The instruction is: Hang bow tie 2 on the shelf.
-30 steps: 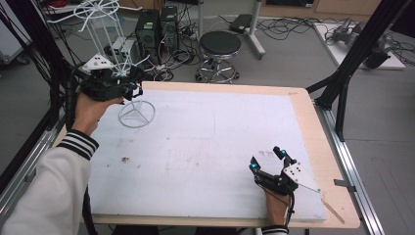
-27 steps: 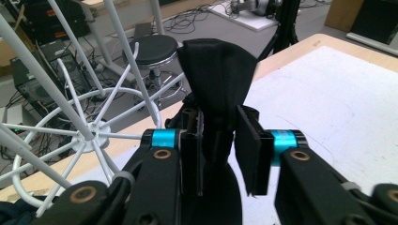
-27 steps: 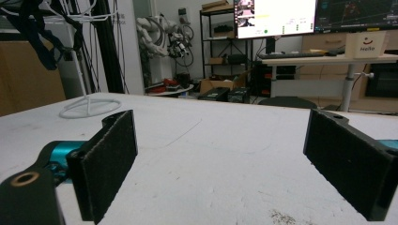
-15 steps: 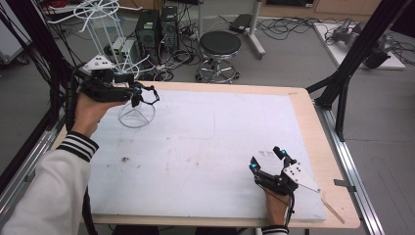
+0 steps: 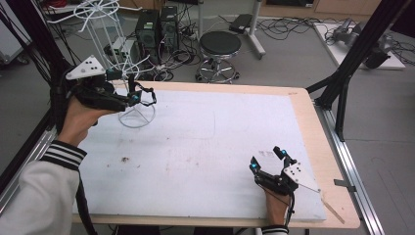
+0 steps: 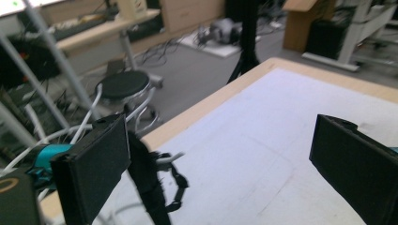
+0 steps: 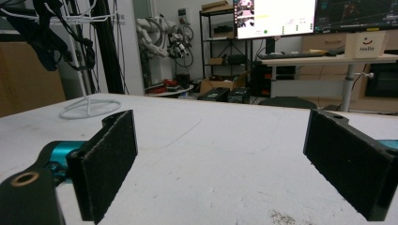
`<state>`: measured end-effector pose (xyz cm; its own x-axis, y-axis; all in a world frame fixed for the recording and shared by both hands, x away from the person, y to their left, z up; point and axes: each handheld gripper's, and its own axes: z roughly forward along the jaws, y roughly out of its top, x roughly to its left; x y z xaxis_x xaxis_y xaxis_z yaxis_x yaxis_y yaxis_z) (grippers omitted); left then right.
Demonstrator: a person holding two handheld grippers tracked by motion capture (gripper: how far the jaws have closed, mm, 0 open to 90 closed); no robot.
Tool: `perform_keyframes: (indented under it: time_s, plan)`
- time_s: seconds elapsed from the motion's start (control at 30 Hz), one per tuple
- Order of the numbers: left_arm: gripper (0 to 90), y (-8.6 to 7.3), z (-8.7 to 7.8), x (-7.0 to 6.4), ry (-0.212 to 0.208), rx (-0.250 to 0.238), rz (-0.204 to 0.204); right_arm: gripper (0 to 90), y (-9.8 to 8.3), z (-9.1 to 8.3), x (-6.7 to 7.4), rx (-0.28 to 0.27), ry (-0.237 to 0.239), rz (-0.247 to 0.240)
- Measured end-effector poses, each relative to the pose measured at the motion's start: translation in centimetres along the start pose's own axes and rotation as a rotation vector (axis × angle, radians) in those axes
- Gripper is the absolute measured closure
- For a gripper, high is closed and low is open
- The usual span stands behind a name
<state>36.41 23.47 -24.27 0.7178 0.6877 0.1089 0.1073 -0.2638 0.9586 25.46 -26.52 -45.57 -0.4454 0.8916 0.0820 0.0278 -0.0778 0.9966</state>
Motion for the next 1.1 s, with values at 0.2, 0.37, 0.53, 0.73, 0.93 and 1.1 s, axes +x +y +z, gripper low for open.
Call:
perform_keyframes:
  time_s: [0.2,0.37,0.53,0.73,0.93,1.1]
  plan:
    - [1.7,-0.9,-0.9,-1.4,-0.069,-0.042,0.039,9.4,0.0,0.0,0.1,0.003,0.000,-0.011]
    - [1.7,-2.1,-2.0,-2.3,-0.099,-0.076,0.052,9.4,0.0,0.1,0.0,0.007,-0.004,-0.006]
    - [1.7,-4.6,-3.2,-3.1,-0.096,-0.104,0.035,9.4,0.0,0.1,0.2,0.010,-0.008,-0.017]
    - [1.7,-7.9,-4.1,-3.4,-0.071,-0.136,0.022,9.4,0.0,0.0,0.2,0.007,-0.007,-0.025]
    - [1.7,-11.3,-3.9,-3.7,-0.035,-0.152,0.005,9.4,0.0,0.0,0.3,0.010,-0.007,-0.028]
    - [1.7,-14.0,-3.9,-4.1,0.012,-0.199,-0.013,9.4,0.0,0.1,0.3,0.012,-0.009,-0.029]
